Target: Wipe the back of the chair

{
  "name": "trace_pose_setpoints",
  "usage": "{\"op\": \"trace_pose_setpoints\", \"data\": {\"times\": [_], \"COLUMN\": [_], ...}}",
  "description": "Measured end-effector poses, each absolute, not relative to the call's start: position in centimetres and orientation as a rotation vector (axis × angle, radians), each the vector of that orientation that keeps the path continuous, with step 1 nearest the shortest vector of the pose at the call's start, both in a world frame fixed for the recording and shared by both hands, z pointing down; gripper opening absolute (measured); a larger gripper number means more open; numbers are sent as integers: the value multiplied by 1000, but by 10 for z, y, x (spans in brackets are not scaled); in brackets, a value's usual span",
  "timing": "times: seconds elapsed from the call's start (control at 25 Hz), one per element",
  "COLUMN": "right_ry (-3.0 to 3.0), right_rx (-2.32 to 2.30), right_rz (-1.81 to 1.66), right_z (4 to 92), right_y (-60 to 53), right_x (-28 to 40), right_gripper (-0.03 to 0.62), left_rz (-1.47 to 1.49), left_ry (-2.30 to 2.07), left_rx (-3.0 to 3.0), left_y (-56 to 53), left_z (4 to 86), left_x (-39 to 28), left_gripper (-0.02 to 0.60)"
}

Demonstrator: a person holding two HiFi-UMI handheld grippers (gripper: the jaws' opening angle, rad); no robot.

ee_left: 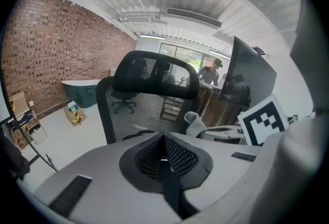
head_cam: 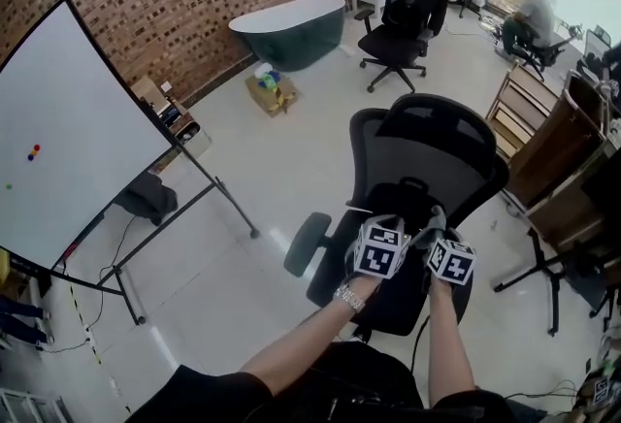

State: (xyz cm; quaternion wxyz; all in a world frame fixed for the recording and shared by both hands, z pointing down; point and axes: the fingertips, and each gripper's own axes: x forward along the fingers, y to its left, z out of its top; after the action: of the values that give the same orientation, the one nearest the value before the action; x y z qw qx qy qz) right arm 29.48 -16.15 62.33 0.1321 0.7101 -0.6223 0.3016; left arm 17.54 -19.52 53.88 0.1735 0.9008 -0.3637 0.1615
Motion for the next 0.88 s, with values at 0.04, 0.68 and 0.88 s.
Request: {"op": "trace_pose_setpoints", "data": {"times": [0.04, 0.68, 0.88], "right_ry": [-1833, -1881, -1869], "right_rx": [2030, 1985, 2001], "right_rz": [871, 826, 856], "right_z": [619, 585, 590], "right_y": [-160, -99, -43], "right_x": [280, 161, 104], "right_gripper": [17, 17, 17], "left_rz": [452, 485, 467], "left_ry": [-1028, -1041, -998], "left_rx": [2557, 2585, 2583], "left_y": [-192, -130, -81], "left_z": [536, 533, 540], "left_x": [177, 82, 38], "left_gripper": [2, 2, 2]}}
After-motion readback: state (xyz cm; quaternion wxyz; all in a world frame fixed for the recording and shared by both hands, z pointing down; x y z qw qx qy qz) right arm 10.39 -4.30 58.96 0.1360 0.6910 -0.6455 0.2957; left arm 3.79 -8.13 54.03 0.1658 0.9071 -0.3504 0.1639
